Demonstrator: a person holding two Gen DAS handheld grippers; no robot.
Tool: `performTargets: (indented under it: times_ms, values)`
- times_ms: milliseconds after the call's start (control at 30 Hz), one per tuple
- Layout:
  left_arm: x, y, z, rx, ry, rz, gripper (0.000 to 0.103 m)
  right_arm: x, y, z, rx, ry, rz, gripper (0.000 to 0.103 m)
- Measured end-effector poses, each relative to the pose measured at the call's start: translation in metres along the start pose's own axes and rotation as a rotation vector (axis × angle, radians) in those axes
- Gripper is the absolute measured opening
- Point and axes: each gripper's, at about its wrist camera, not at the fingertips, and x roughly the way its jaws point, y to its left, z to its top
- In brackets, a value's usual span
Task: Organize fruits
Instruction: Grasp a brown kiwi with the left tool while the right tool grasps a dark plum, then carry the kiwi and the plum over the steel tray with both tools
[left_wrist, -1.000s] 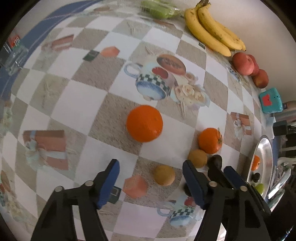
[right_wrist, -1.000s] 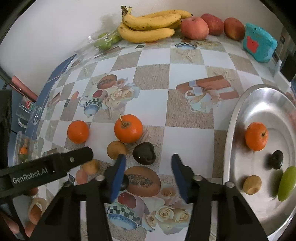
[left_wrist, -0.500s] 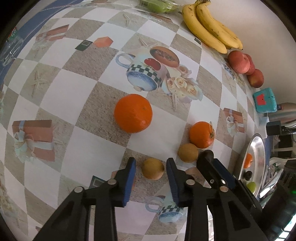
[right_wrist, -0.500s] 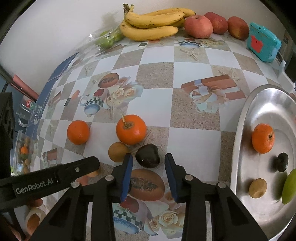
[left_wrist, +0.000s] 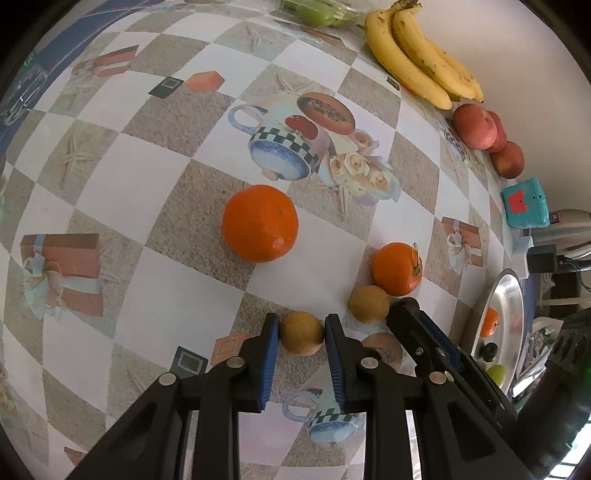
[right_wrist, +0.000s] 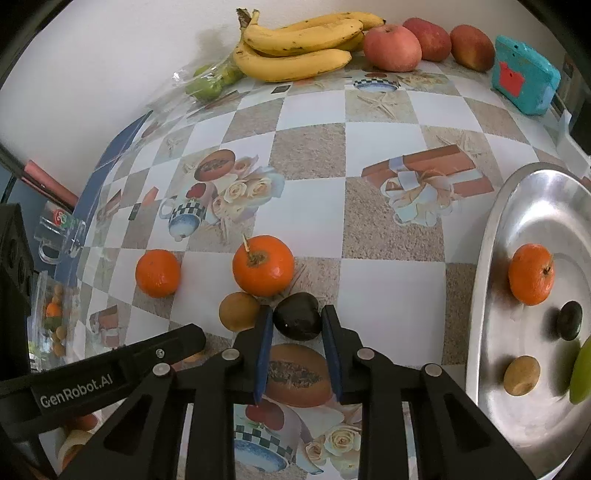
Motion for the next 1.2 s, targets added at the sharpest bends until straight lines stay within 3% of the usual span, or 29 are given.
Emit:
performTargets:
  times_ms: [667, 1200]
  values:
    - [-0.015, 0.007, 0.009, -0.013, -0.079, 0.064, 0.027, -0.006, -0.007, 0.0, 0.087, 0.031, 0.052, 0.026]
    - [-0.035, -0.006, 0.03, -0.032, -0.143, 0.089, 0.027, -0.037, -0.011, 0.011, 0.106, -0.018, 0.075, 0.026]
